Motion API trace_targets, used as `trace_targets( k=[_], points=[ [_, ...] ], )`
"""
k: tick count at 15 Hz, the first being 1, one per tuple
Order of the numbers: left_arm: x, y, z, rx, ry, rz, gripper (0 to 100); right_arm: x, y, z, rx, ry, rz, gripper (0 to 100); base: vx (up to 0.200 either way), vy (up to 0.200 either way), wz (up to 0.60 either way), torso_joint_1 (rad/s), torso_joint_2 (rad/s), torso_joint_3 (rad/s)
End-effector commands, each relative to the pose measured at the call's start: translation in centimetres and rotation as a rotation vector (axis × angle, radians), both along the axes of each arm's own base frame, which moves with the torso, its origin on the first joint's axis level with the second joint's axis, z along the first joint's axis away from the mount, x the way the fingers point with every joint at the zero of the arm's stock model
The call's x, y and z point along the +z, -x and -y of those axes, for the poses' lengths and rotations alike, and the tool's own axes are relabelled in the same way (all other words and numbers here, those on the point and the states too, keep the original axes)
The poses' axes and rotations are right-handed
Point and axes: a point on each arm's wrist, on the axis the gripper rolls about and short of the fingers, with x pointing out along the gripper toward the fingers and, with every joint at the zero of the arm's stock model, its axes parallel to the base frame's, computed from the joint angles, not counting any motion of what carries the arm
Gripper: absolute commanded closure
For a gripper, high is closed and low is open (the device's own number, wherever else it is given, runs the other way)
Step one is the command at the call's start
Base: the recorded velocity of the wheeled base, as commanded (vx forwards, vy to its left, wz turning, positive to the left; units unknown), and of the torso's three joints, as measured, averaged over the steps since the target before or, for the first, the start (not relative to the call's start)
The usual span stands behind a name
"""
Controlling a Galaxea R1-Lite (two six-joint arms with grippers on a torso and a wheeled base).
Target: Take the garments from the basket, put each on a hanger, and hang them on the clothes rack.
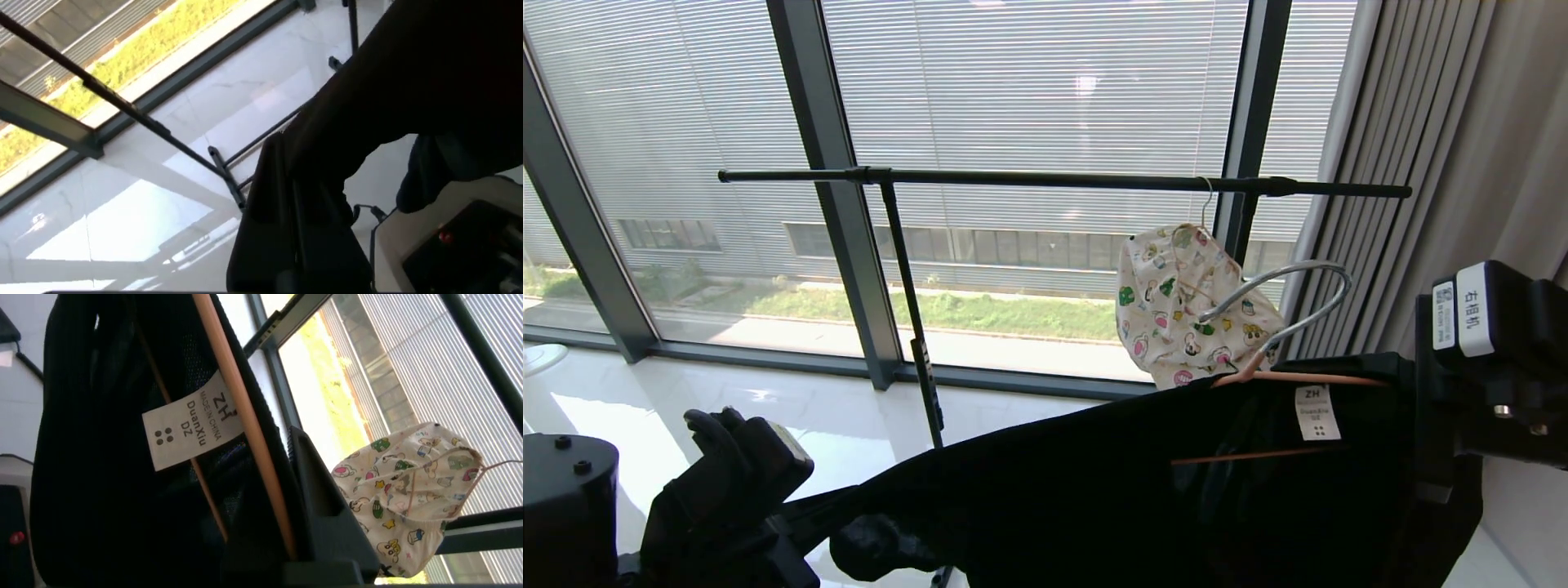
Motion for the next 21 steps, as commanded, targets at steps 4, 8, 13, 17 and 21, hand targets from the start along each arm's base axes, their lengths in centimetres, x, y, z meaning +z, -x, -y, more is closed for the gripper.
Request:
trace_targets(
  k=[4, 8, 13, 17, 21],
  points=[
    [0.0, -0.7, -3.0, 0.220, -0.004, 0.012, 100, 0.1, -0.7, 0.9, -0.058, -0.005, -0.001, 100, 0.000, 0.000, 0.00, 0.000, 0.00, 0.000],
    [0.6, -0.1, -2.2, 0.147, 0.008, 0.046, 100, 0.0, -0.7, 0.9, -0.058, -0.002, -0.003, 100, 0.000, 0.000, 0.00, 0.000, 0.00, 0.000],
    [1.7, -0.1, -2.0, 0.133, 0.026, 0.093, 100, -0.2, -0.9, 1.0, -0.104, 0.002, -0.015, 100, 0.000, 0.000, 0.00, 0.000, 0.00, 0.000],
    [1.7, -0.1, -1.9, 0.131, 0.029, 0.094, 100, -0.1, -0.9, 1.0, -0.113, -0.005, -0.020, 100, 0.000, 0.000, 0.00, 0.000, 0.00, 0.000],
    [1.7, -0.1, -1.9, 0.129, 0.029, 0.095, 0, -0.2, -0.9, 1.0, -0.114, -0.002, -0.022, 100, 0.000, 0.000, 0.00, 0.000, 0.00, 0.000]
  ],
)
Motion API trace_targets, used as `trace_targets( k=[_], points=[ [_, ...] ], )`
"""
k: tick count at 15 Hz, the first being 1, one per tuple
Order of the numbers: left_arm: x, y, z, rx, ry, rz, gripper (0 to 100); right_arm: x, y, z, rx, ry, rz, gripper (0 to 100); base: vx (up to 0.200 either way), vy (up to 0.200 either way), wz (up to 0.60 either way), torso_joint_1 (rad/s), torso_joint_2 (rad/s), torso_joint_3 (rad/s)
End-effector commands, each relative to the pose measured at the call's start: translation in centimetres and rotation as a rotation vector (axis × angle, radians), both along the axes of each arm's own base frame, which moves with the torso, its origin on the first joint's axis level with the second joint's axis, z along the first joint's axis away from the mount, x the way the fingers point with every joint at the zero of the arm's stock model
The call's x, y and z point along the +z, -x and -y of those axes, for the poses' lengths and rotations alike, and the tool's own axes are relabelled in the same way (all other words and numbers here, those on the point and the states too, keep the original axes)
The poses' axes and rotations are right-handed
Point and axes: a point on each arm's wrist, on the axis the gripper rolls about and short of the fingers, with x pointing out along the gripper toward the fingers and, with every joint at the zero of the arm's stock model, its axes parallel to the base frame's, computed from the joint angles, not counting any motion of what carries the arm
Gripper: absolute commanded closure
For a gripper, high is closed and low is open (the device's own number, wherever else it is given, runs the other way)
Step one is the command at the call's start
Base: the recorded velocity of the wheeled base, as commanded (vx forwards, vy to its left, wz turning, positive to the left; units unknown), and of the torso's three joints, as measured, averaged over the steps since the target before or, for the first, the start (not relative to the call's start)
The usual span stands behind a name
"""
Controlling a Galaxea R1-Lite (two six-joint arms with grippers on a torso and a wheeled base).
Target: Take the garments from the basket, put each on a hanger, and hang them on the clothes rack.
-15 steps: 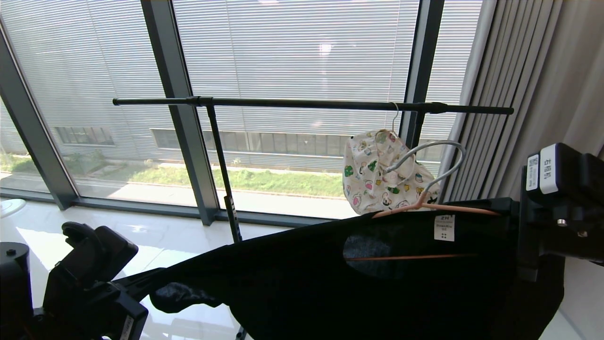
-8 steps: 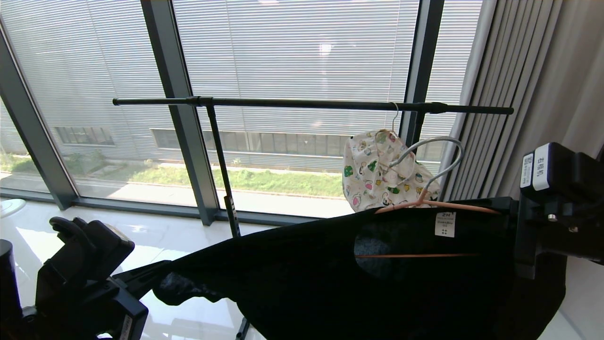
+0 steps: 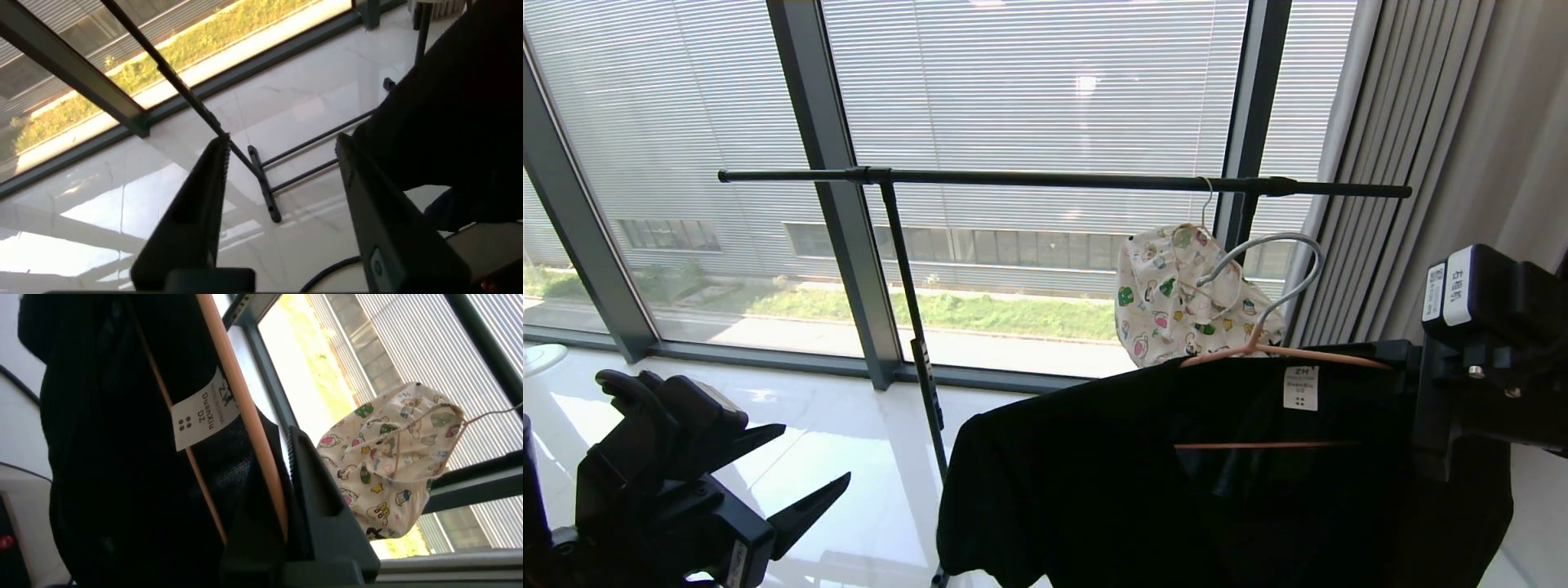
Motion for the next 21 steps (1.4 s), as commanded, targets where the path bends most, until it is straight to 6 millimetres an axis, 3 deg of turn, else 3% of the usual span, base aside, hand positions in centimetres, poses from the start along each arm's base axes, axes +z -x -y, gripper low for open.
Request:
trace_targets(
  k=[1, 8, 11, 13, 16, 19, 21],
  points=[
    [0.0, 0.0, 0.0, -0.001, 0.001, 0.001, 0, -0.1, -0.1, -0.1, 0.000, -0.001, -0.007, 100, 0.000, 0.000, 0.00, 0.000, 0.00, 0.000],
    [0.1, 0.8, -0.4, 0.047, -0.003, 0.028, 0, -1.3, 0.1, 0.6, -0.053, 0.005, -0.059, 100, 0.000, 0.000, 0.00, 0.000, 0.00, 0.000],
    [1.5, 0.0, 0.0, 0.096, 0.023, 0.064, 0, -2.5, 0.9, 1.5, -0.263, -0.032, -0.165, 100, 0.000, 0.000, 0.00, 0.000, 0.00, 0.000],
    [3.2, -1.3, 0.4, 0.155, 0.131, 0.080, 0, -3.8, 1.4, 2.2, -0.408, -0.062, -0.250, 100, 0.000, 0.000, 0.00, 0.000, 0.00, 0.000],
    [4.3, -4.1, 0.8, 0.396, 0.156, 0.095, 0, -5.5, 1.4, 2.5, -0.641, -0.051, -0.388, 100, 0.000, 0.000, 0.00, 0.000, 0.00, 0.000],
    [3.9, -4.1, 1.1, 0.391, 0.140, 0.084, 0, -5.6, -0.9, 1.2, -0.840, -0.093, -0.565, 100, 0.000, 0.000, 0.00, 0.000, 0.00, 0.000],
    [4.0, -4.2, 1.0, 0.454, 0.121, 0.100, 0, -5.3, -1.9, -0.8, -0.881, -0.182, -0.614, 100, 0.000, 0.000, 0.00, 0.000, 0.00, 0.000]
  ],
)
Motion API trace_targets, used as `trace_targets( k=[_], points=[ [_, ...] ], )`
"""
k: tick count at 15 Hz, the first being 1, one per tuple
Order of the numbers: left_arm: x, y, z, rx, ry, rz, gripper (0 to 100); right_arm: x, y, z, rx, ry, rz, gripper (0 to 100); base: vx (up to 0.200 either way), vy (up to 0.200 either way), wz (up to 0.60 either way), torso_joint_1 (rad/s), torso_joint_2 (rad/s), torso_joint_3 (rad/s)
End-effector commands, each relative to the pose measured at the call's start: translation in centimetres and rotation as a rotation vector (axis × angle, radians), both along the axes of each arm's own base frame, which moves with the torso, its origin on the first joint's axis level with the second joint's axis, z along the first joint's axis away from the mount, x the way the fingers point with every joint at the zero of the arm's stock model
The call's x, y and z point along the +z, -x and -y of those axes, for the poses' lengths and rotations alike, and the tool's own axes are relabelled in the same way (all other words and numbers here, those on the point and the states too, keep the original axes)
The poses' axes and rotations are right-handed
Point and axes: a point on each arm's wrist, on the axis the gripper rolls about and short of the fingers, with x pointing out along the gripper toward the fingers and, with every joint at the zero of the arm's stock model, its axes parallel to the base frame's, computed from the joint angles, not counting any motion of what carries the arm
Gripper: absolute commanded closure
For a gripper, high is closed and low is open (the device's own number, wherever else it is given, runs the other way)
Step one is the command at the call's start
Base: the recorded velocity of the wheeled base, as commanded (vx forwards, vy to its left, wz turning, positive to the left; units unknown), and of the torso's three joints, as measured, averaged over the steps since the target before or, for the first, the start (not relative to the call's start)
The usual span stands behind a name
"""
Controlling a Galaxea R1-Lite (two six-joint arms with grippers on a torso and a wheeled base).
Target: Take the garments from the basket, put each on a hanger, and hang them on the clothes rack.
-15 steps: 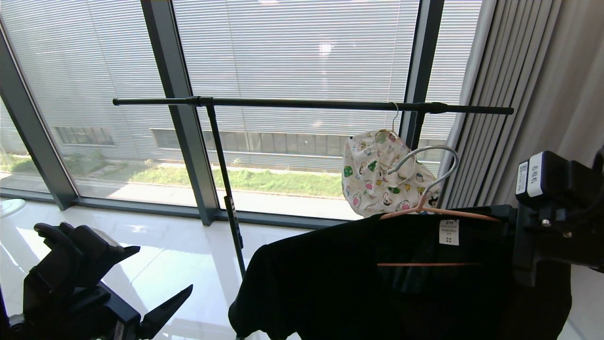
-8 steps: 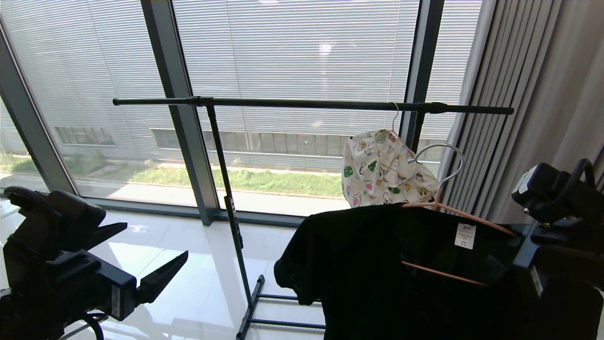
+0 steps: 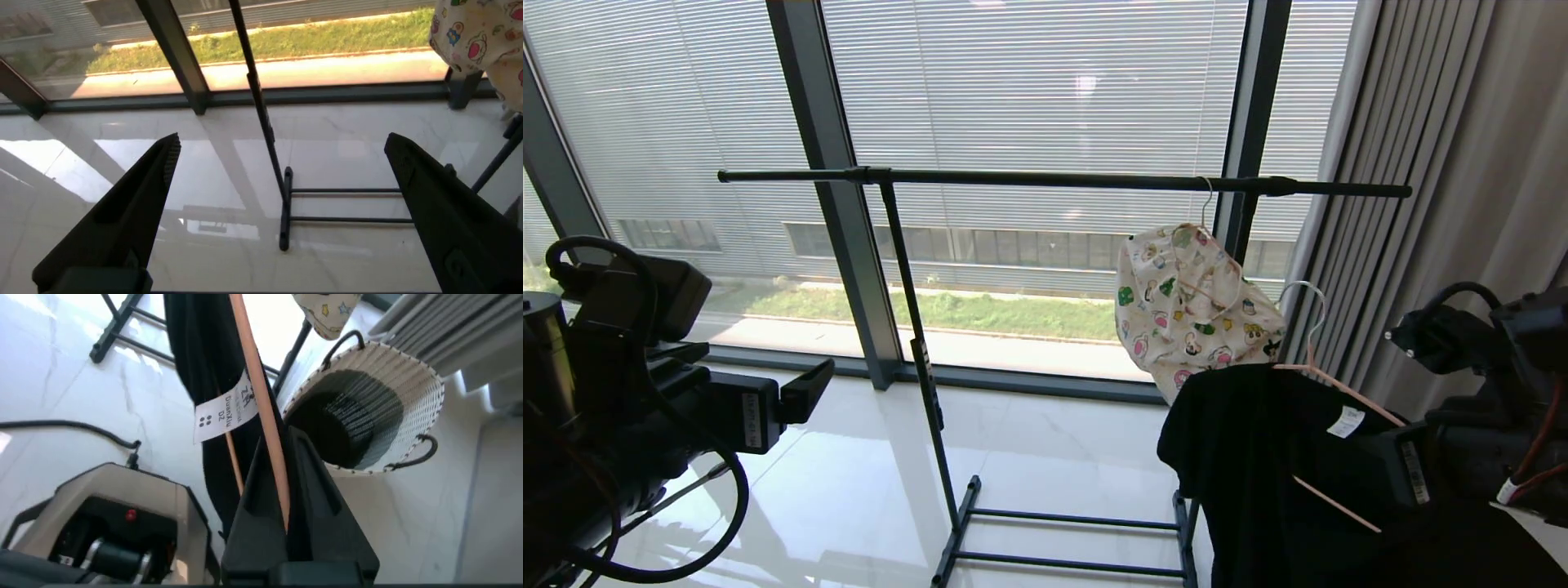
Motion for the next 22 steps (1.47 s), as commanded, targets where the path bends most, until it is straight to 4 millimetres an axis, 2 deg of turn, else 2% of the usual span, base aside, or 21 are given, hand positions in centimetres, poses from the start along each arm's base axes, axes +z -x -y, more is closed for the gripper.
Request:
trace_targets(
  k=[1, 6, 11, 15, 18, 22],
  points=[
    [-0.3, -0.2, 0.0, 0.033, -0.013, -0.012, 0, -0.2, -1.5, -2.5, -0.008, -0.026, -0.020, 100, 0.000, 0.000, 0.00, 0.000, 0.00, 0.000],
    [-0.9, 0.2, 0.2, 0.027, -0.026, -0.030, 0, 1.1, -3.3, -4.1, -0.005, -0.159, 0.161, 100, 0.000, 0.000, 0.00, 0.000, 0.00, 0.000],
    [-1.0, 1.0, 2.1, -0.089, -0.038, -0.030, 0, 2.6, -3.5, -4.4, 0.052, -0.252, 0.258, 100, 0.000, 0.000, 0.00, 0.000, 0.00, 0.000],
    [-0.9, 1.1, 2.1, -0.097, -0.035, -0.025, 0, 3.3, -3.1, -4.1, 0.066, -0.263, 0.289, 100, 0.000, 0.000, 0.00, 0.000, 0.00, 0.000],
    [-0.8, 1.3, 2.3, -0.110, -0.031, -0.019, 0, 3.9, -2.8, -4.1, 0.145, -0.271, 0.312, 100, 0.000, 0.000, 0.00, 0.000, 0.00, 0.000],
    [-0.7, 1.5, 2.7, -0.136, -0.030, -0.016, 0, 4.2, -2.8, -4.1, 0.172, -0.271, 0.341, 100, 0.200, 0.000, 0.00, -0.005, 0.00, 0.002]
  ],
)
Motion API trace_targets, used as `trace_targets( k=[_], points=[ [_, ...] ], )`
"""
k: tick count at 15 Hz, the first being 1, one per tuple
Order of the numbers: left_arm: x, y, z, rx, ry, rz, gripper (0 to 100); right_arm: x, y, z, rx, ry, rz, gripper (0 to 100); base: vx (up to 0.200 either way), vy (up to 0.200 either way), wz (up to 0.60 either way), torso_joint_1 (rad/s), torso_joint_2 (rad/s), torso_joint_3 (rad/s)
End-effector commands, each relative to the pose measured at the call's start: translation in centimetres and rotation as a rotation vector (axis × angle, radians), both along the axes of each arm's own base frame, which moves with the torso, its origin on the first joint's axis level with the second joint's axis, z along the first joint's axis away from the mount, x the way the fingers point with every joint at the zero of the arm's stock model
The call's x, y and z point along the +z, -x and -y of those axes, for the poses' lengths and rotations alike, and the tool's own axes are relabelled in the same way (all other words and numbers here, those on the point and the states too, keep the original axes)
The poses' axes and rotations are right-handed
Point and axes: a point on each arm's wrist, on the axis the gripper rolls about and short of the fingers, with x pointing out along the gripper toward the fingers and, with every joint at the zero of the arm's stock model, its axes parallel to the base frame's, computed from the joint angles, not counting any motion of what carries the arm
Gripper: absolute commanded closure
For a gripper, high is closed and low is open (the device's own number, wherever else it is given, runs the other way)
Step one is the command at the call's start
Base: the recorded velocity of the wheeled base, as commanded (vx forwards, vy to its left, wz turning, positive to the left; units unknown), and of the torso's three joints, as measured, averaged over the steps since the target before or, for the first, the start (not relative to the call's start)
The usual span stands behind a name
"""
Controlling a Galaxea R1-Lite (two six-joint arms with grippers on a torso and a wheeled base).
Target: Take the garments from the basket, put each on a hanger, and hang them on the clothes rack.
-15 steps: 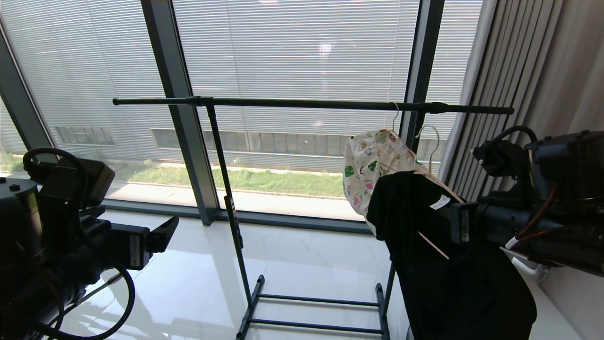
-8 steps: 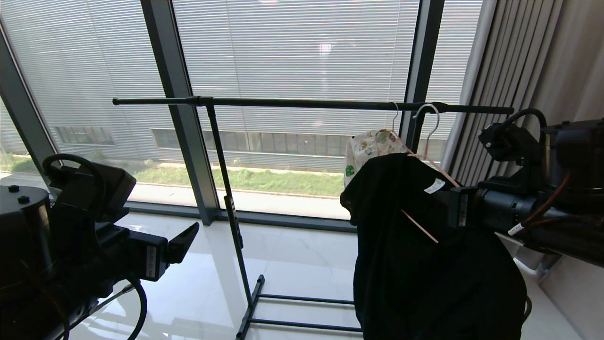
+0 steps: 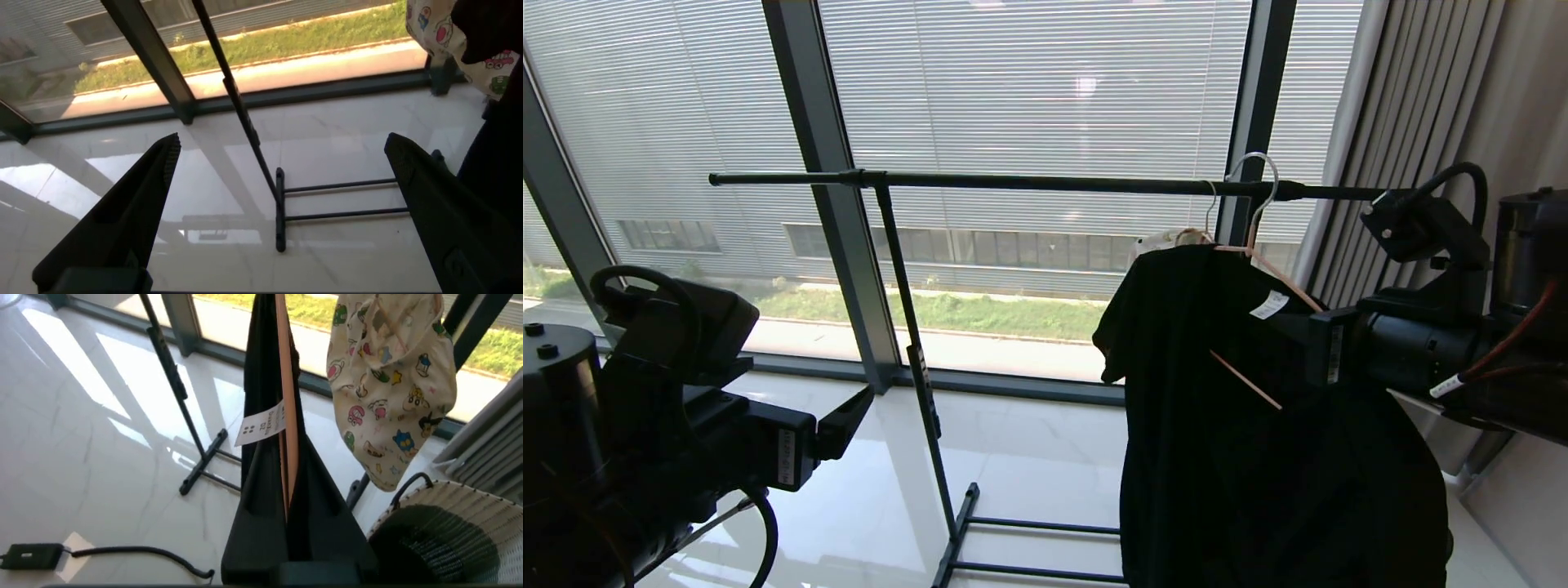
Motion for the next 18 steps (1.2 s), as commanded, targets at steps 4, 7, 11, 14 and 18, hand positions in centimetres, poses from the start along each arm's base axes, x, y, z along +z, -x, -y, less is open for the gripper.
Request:
trace_targets(
  k=[4, 7, 11, 14, 18],
  points=[
    [0.0, 0.1, 0.2, -0.011, 0.001, 0.002, 0, 0.2, 0.1, 0.1, 0.006, 0.008, 0.012, 100, 0.200, 0.000, 0.00, 0.007, 0.01, 0.001],
    [0.0, 0.1, 0.2, -0.012, 0.000, 0.000, 0, 0.2, 0.1, 0.0, 0.009, 0.008, 0.012, 100, 0.200, 0.000, 0.00, 0.005, 0.00, 0.001],
    [0.0, 0.1, 0.2, -0.014, 0.000, -0.001, 0, 0.2, 0.2, -0.1, 0.041, 0.003, 0.010, 100, 0.200, 0.000, 0.00, 0.002, 0.00, 0.000],
    [0.0, 0.1, 0.2, -0.012, -0.001, -0.001, 0, 0.3, 0.3, -0.6, 0.067, 0.011, 0.016, 100, 0.200, 0.000, 0.00, 0.002, 0.00, 0.002],
    [0.0, 0.1, 0.2, -0.012, -0.001, -0.001, 0, 0.6, -0.4, -1.2, 0.068, 0.005, 0.024, 100, 0.200, 0.000, 0.00, 0.000, 0.00, 0.000]
  ],
)
